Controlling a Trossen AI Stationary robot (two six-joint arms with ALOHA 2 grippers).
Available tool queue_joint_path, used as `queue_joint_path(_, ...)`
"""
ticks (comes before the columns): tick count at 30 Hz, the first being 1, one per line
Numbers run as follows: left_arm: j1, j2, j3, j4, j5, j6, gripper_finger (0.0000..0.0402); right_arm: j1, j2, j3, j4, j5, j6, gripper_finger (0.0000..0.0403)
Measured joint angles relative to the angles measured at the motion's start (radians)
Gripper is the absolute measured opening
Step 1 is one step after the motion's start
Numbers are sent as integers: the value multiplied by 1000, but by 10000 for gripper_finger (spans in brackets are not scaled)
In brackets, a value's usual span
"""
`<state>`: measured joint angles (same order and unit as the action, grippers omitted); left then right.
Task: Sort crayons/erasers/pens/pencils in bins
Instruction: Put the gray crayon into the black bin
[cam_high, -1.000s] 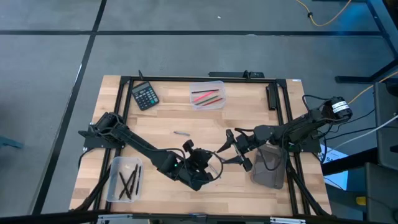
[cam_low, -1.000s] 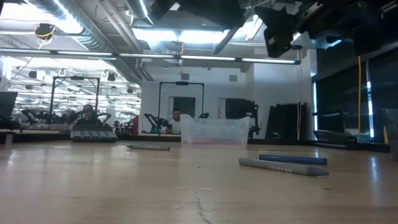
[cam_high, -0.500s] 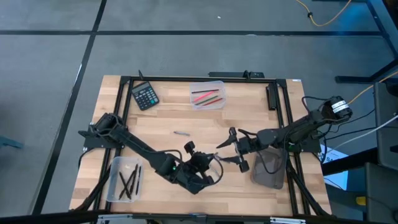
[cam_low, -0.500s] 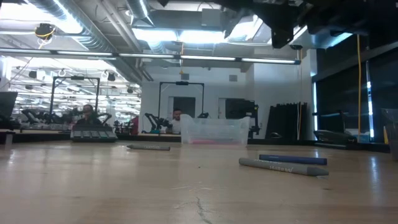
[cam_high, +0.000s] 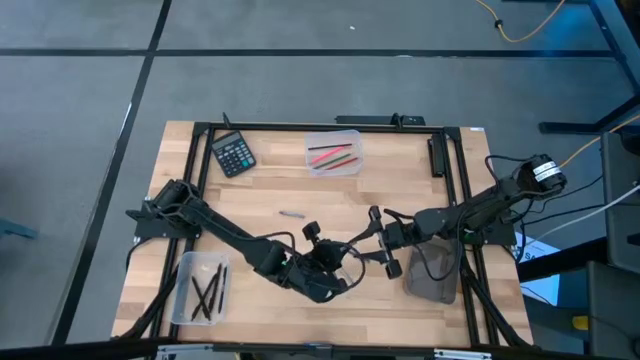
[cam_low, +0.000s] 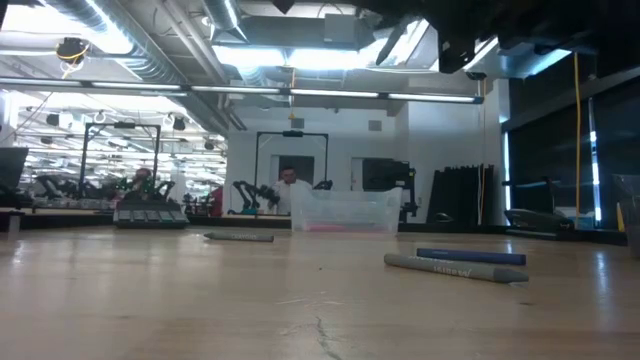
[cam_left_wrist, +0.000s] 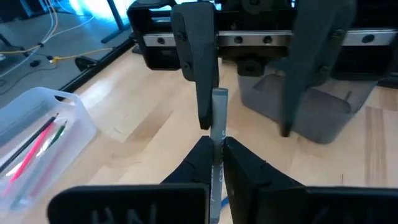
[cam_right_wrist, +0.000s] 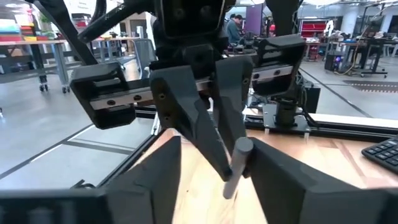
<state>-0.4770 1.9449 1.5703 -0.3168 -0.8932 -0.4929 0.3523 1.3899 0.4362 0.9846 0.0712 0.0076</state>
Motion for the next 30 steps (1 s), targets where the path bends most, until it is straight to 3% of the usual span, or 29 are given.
queue_joint_path(14, 8, 0, 0, 6, 69, -44, 33, 0, 1, -1, -8, 13, -12, 32)
queue_joint_path(22, 27, 0, 0, 5, 114, -44, 95, 0, -3, -1, -62, 39, 17, 48)
queue_joint_path(30, 28, 0, 1, -74, 227, -29, 115, -23, -146, -1, -504, 44, 137, 39)
